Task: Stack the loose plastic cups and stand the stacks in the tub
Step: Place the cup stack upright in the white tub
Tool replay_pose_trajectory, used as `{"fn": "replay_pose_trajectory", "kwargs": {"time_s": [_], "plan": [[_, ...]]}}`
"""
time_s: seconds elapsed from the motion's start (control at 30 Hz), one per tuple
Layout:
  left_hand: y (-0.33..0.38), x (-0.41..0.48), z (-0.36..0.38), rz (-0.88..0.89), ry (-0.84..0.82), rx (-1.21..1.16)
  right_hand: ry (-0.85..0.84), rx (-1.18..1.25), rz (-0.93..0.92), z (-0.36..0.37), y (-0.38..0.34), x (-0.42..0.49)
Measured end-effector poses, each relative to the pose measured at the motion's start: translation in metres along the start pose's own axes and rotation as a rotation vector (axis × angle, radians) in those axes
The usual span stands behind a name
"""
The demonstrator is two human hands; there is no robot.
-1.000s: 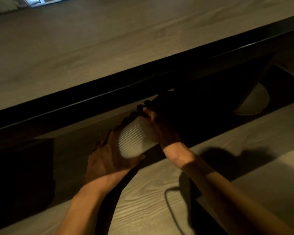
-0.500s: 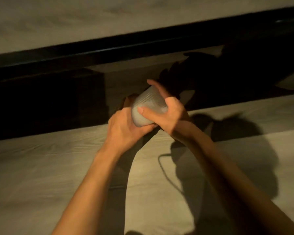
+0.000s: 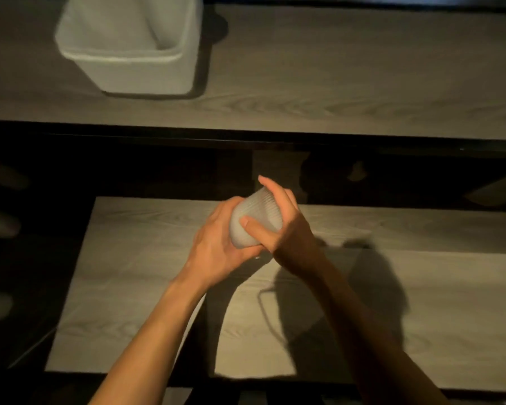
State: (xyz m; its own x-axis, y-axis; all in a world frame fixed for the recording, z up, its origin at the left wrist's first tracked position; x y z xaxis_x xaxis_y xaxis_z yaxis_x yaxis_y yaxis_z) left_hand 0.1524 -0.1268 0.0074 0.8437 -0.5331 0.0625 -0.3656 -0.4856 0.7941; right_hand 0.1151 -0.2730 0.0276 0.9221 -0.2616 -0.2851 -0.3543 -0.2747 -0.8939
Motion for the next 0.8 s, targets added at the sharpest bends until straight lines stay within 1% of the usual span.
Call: {"fn": "replay_pose_trajectory", "kwargs": {"time_s": [0.27,0.43,0.6,0.73,0.8], "plan": [[0.045,-0.038,-0.101,0.059,0.1,0.002,-0.048,-0.041,-0.072,0.025,-0.102,-0.043],[0.072,-0.042,-0.15,0.103,0.189,-0.002,0.033,-0.089,-0.195,0.028,-0.165,-0.06],[0.093,-0.036,-0.18,0.173,0.222,-0.01,0.079,-0.104,-0.263,0.024,-0.205,-0.071],[0.109,-0.024,-0.197,0.171,0.313,0.007,0.166,0.041,-0.326,0.018,-0.228,-0.075],[0.118,-0.018,-0.209,0.172,0.371,-0.014,0.161,0.052,-0.365,0.02,-0.242,-0.073]]}}
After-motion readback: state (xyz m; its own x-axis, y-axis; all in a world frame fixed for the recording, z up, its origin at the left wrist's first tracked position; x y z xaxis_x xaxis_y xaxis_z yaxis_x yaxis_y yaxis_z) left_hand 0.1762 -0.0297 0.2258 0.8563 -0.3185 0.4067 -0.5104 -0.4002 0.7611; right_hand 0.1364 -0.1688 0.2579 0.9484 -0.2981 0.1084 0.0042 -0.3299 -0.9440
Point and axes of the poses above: each hand's wrist, its own x-axis towards the middle knuckle, its own z-axis out of the palm, y = z × x, the point moved 4 cm from there along x, towards the middle knuckle, and after that the axes turned 11 degrees about z, right-handed, at the moved point
